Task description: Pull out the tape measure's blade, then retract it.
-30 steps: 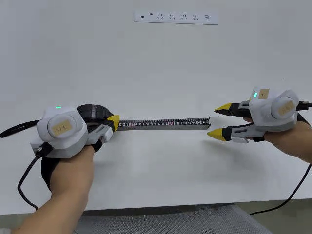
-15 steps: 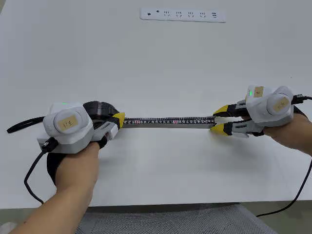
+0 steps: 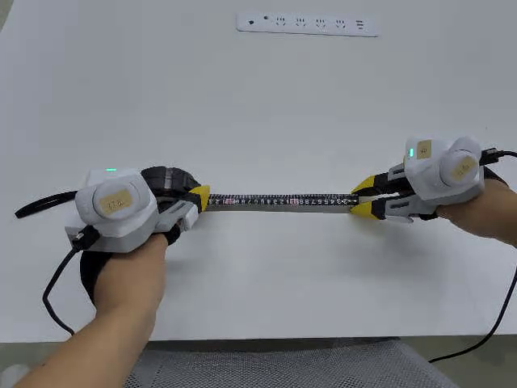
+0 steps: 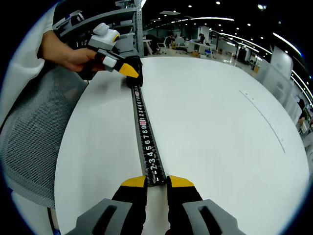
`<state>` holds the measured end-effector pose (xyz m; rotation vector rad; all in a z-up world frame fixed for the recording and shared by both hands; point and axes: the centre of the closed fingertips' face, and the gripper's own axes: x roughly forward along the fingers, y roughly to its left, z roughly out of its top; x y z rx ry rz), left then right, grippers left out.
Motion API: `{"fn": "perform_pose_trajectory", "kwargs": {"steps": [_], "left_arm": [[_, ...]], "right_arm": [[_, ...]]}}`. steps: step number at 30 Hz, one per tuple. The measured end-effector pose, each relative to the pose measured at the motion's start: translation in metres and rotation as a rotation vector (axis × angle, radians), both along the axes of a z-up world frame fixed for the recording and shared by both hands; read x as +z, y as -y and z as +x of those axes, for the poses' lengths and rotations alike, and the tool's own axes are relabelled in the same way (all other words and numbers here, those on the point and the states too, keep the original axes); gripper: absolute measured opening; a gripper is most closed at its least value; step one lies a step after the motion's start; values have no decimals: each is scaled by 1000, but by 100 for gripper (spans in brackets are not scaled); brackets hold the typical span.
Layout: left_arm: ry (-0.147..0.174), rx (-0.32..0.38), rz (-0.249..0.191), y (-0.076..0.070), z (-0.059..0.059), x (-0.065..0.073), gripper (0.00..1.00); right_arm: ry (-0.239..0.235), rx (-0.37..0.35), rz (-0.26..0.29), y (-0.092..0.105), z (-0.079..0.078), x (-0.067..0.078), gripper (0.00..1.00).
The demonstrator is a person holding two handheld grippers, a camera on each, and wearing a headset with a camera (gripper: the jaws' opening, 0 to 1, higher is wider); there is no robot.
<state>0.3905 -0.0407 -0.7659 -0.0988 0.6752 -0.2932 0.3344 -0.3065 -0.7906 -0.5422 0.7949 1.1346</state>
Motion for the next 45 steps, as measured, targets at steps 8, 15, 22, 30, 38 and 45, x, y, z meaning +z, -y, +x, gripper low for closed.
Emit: {"fn": "perform_pose_trajectory", "kwargs": {"steps": [8, 15, 22, 30, 38, 45], "left_arm": [[2, 1, 5, 0, 0, 0, 63], [-1, 6, 13, -1, 0, -1, 62], [-18, 11, 18, -1, 0, -1, 61], [-22, 12, 4, 0, 0, -1, 61], [-30, 12, -12, 0, 0, -1, 61], [-36, 8, -15, 0, -1, -1, 61]], "right_arm": [[9, -28, -10, 0, 0, 0, 13], [11, -37, -18, 1, 1, 2, 12], [9, -30, 11, -8, 4, 4, 12], [13, -27, 26, -17, 6, 5, 11], [12, -19, 61, -35, 9, 7, 11], [6, -8, 87, -53, 9, 7, 11]]}}
